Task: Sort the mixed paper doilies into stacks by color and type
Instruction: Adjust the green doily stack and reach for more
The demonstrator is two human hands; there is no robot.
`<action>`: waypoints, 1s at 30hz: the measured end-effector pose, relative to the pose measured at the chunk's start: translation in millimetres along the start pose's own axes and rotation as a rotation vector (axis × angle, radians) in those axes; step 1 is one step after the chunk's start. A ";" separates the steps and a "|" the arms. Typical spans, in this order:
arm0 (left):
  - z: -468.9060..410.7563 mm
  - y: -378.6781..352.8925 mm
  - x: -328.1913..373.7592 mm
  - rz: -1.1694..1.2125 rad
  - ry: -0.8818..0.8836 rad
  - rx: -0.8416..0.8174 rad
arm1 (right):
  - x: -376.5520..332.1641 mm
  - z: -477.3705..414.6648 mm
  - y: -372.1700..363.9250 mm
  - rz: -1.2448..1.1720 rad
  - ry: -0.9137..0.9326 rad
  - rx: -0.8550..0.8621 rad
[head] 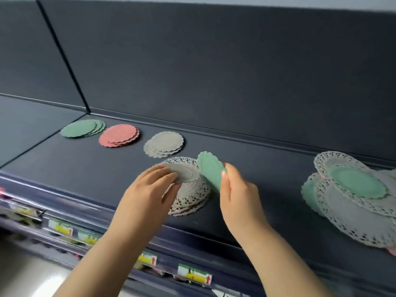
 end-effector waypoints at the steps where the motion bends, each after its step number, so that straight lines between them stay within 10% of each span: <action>1: 0.5 3.5 -14.3 -0.011 -0.010 -0.015 | -7.7 -1.9 -13.8 -0.010 -0.009 -0.027; 21: -109.6 -8.5 -73.5 -0.030 -0.125 -0.023 | 8.4 -45.1 -37.4 -0.160 -0.312 -0.077; 26: -125.1 -63.3 -99.5 -0.211 -0.088 -0.497 | 8.9 -78.3 -37.2 -0.075 -0.274 -0.028; 30: -119.2 -65.1 -122.1 -0.131 -0.107 -0.486 | 4.7 -94.0 -53.6 -0.035 -0.279 -0.021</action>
Point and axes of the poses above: each hand's wrist, its own z-axis away from the middle knuckle, its own y-axis out of the back of the hand, x = y × z, the point moved 3 cm from there along -z, towards the middle knuckle, and after that the axes turned 4 degrees about y, right-handed, at the moved point
